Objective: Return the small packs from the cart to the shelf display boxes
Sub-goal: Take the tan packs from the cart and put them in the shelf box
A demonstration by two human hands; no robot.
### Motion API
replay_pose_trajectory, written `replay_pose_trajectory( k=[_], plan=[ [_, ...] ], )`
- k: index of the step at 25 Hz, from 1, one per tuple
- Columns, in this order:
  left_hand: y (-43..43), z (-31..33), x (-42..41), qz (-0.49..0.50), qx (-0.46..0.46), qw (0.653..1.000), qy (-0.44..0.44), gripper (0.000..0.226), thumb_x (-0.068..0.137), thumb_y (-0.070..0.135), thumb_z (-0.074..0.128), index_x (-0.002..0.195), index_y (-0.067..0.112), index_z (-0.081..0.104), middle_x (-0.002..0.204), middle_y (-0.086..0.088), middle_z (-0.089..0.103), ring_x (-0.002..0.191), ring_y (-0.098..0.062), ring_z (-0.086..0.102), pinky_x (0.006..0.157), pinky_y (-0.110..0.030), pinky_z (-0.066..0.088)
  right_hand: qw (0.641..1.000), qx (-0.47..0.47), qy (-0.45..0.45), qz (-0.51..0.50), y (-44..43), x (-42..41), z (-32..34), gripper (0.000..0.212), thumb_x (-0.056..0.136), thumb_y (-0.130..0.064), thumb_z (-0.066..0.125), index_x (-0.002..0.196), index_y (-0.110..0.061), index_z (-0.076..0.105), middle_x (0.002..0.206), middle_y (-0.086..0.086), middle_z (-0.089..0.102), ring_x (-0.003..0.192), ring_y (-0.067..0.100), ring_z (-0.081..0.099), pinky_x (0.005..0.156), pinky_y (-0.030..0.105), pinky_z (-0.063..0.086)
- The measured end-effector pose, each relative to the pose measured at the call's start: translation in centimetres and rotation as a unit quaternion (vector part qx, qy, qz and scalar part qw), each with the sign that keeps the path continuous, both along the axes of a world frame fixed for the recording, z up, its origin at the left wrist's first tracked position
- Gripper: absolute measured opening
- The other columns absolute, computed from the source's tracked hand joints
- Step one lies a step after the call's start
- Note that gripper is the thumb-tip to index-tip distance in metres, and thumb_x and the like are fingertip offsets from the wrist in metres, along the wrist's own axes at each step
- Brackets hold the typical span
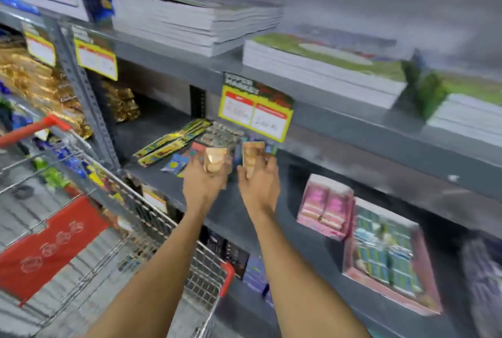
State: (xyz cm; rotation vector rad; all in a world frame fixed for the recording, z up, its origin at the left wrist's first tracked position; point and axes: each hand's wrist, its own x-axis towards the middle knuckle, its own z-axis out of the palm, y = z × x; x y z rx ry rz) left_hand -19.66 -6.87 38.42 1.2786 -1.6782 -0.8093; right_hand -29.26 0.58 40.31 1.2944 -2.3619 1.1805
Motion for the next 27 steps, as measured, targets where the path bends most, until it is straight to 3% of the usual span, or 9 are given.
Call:
replay_pose_trajectory(
  k=[3,5,8,11,16,18,23,25,27],
  plan=[
    [4.0,0.1,-5.9,-0.08,0.006,0.997,-0.008,0.053,0.073,0.054,0.066,0.107,0.014,0.06,0.115,-0.016,0.061,0.116,-0.031,0.051,0.09,-0.039,0.045,0.997,-0.004,-0.006,-0.075,3.9,-5.2,0.0,0.054,0.075,-0.025,0.071,0.121,-0.003,0.051,0.104,0.03,0.054,0.084,0.046,0.058,0.068,0.047,0.051],
    [6.5,-0.2,-9.1,-0.118,0.038,0.992,-0.006,0.048,0.071,0.056,0.067,0.103,0.021,0.065,0.112,-0.011,0.065,0.115,-0.027,0.055,0.089,-0.035,0.047,0.992,-0.001,-0.016,-0.125,6.8,-8.3,-0.9,0.051,0.076,-0.024,0.071,0.119,-0.003,0.052,0.103,0.031,0.054,0.082,0.047,0.058,0.067,0.047,0.051],
    [9.3,-0.9,-12.8,-0.175,0.054,0.983,-0.024,0.066,0.064,0.06,0.064,0.116,0.02,0.058,0.12,-0.011,0.06,0.108,-0.031,0.058,0.085,-0.04,0.05,0.982,0.028,-0.039,-0.181,11.1,-11.7,-3.4,0.045,0.082,-0.03,0.065,0.119,-0.008,0.051,0.106,0.027,0.052,0.085,0.046,0.058,0.065,0.045,0.05],
    [11.0,-1.6,-15.7,-0.194,0.038,0.979,-0.054,0.053,0.069,0.053,0.068,0.108,0.019,0.056,0.11,-0.009,0.059,0.104,-0.032,0.057,0.079,-0.042,0.05,0.977,0.072,-0.085,-0.179,13.7,-12.8,-5.6,0.053,0.083,-0.037,0.059,0.129,-0.017,0.042,0.112,0.022,0.049,0.086,0.044,0.058,0.065,0.045,0.052],
    [10.7,-2.7,-19.6,-0.211,0.018,0.966,-0.146,0.052,0.074,0.05,0.066,0.111,0.018,0.051,0.112,-0.01,0.054,0.108,-0.029,0.052,0.078,-0.042,0.049,0.979,0.07,-0.08,-0.171,13.6,-13.4,-6.3,0.042,0.088,-0.04,0.054,0.125,-0.023,0.043,0.105,0.021,0.049,0.076,0.042,0.059,0.057,0.042,0.051],
    [10.2,-3.3,-19.8,-0.221,-0.001,0.963,-0.154,0.046,0.078,0.046,0.064,0.111,0.015,0.053,0.111,-0.011,0.053,0.107,-0.029,0.051,0.078,-0.042,0.049,0.981,0.058,-0.084,-0.164,13.3,-13.4,-6.3,0.038,0.089,-0.036,0.053,0.12,-0.016,0.048,0.107,0.023,0.049,0.078,0.042,0.058,0.06,0.041,0.051],
    [9.4,-5.7,-18.4,-0.225,-0.013,0.973,-0.043,0.029,0.092,0.029,0.047,0.112,0.013,0.061,0.122,-0.013,0.055,0.11,-0.033,0.053,0.091,-0.042,0.047,0.977,0.087,-0.049,-0.189,13.0,-13.6,-6.8,0.041,0.077,-0.023,0.05,0.114,-0.007,0.057,0.115,0.025,0.057,0.091,0.042,0.058,0.078,0.046,0.05],
    [9.8,-7.1,-17.4,-0.229,-0.074,0.966,-0.097,0.038,0.093,0.037,0.04,0.115,0.015,0.062,0.134,-0.012,0.052,0.121,-0.033,0.047,0.097,-0.044,0.04,0.975,0.099,-0.04,-0.197,12.9,-13.7,-7.1,0.042,0.076,-0.019,0.057,0.115,-0.005,0.057,0.116,0.024,0.059,0.099,0.042,0.057,0.084,0.048,0.047],
    [9.9,-7.6,-17.2,-0.243,-0.071,0.954,-0.162,0.044,0.093,0.043,0.033,0.124,0.022,0.056,0.147,-0.009,0.038,0.134,-0.029,0.032,0.104,-0.046,0.029,0.974,0.101,-0.039,-0.2,12.7,-13.8,-6.9,0.046,0.077,-0.021,0.053,0.121,-0.007,0.054,0.12,0.022,0.058,0.104,0.041,0.055,0.088,0.048,0.044]
  ],
)
